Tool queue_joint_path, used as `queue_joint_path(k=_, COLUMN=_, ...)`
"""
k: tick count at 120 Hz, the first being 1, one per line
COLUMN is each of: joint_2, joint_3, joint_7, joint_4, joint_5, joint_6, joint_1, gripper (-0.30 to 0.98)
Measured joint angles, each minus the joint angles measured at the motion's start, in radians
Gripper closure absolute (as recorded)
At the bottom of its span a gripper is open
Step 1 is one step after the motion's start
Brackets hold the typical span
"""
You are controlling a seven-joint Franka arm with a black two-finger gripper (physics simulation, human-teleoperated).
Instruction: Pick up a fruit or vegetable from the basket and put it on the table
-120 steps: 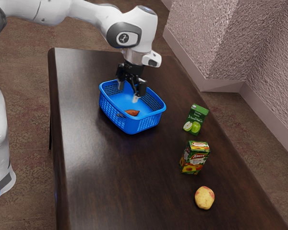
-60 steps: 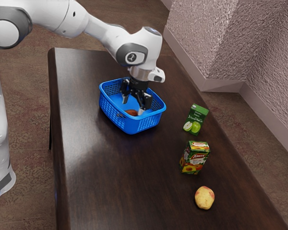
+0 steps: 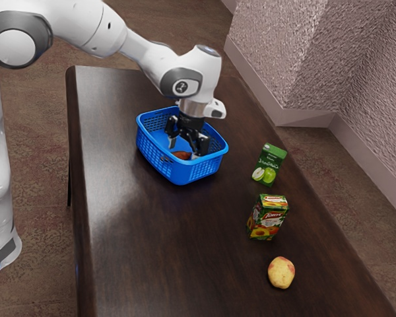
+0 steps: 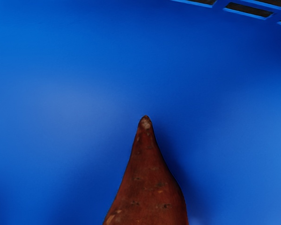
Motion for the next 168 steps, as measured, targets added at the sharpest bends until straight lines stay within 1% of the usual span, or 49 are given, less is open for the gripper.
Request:
queue_joint_path(k=52, joint_2=0.003, joint_3=0.006, joint_7=-0.014, joint_4=-0.017, joint_5=0.003, joint_6=0.021, joint_1=0.023, gripper=0.03)
queue_joint_path(k=58, joint_2=0.004, joint_3=0.006, joint_7=-0.016, joint_4=-0.017, joint_5=0.003, joint_6=0.022, joint_1=0.022, gripper=0.09)
queue_joint_path(k=74, joint_2=0.005, joint_3=0.005, joint_7=-0.022, joint_4=-0.018, joint_5=0.004, joint_6=0.023, joint_1=0.011, gripper=0.34)
queue_joint_path(k=86, joint_2=0.005, joint_3=0.005, joint_7=-0.031, joint_4=-0.019, joint_5=0.004, joint_6=0.022, joint_1=0.003, gripper=0.47)
queue_joint_path(k=101, joint_2=-0.002, joint_3=0.005, joint_7=-0.041, joint_4=-0.017, joint_5=0.010, joint_6=0.010, joint_1=-0.006, gripper=0.54)
queue_joint_path(k=116, joint_2=-0.047, joint_3=0.008, joint_7=-0.048, joint_4=-0.006, joint_5=0.033, joint_6=-0.031, joint_1=-0.006, gripper=0.55)
queue_joint_path(k=124, joint_2=-0.087, joint_3=0.010, joint_7=-0.051, joint_4=0.031, joint_5=0.055, joint_6=-0.076, joint_1=0.004, gripper=0.54)
queue_joint_path(k=131, joint_2=-0.111, joint_3=0.004, joint_7=-0.052, joint_4=0.103, joint_5=0.079, joint_6=-0.137, joint_1=0.010, gripper=0.54)
queue_joint_path(k=139, joint_2=-0.123, joint_3=-0.053, joint_7=-0.052, joint_4=0.214, joint_5=0.101, joint_6=-0.225, joint_1=0.013, gripper=0.54)
queue_joint_path(k=147, joint_2=-0.127, joint_3=-0.144, joint_7=-0.052, joint_4=0.277, joint_5=0.112, joint_6=-0.300, joint_1=0.004, gripper=0.54)
queue_joint_path(k=153, joint_2=-0.128, joint_3=-0.211, joint_7=-0.051, joint_4=0.292, joint_5=0.108, joint_6=-0.342, joint_1=-0.003, gripper=0.54)
queue_joint_path(k=168, joint_2=-0.119, joint_3=-0.329, joint_7=-0.051, joint_4=0.265, joint_5=0.083, joint_6=-0.401, joint_1=-0.008, gripper=0.54)
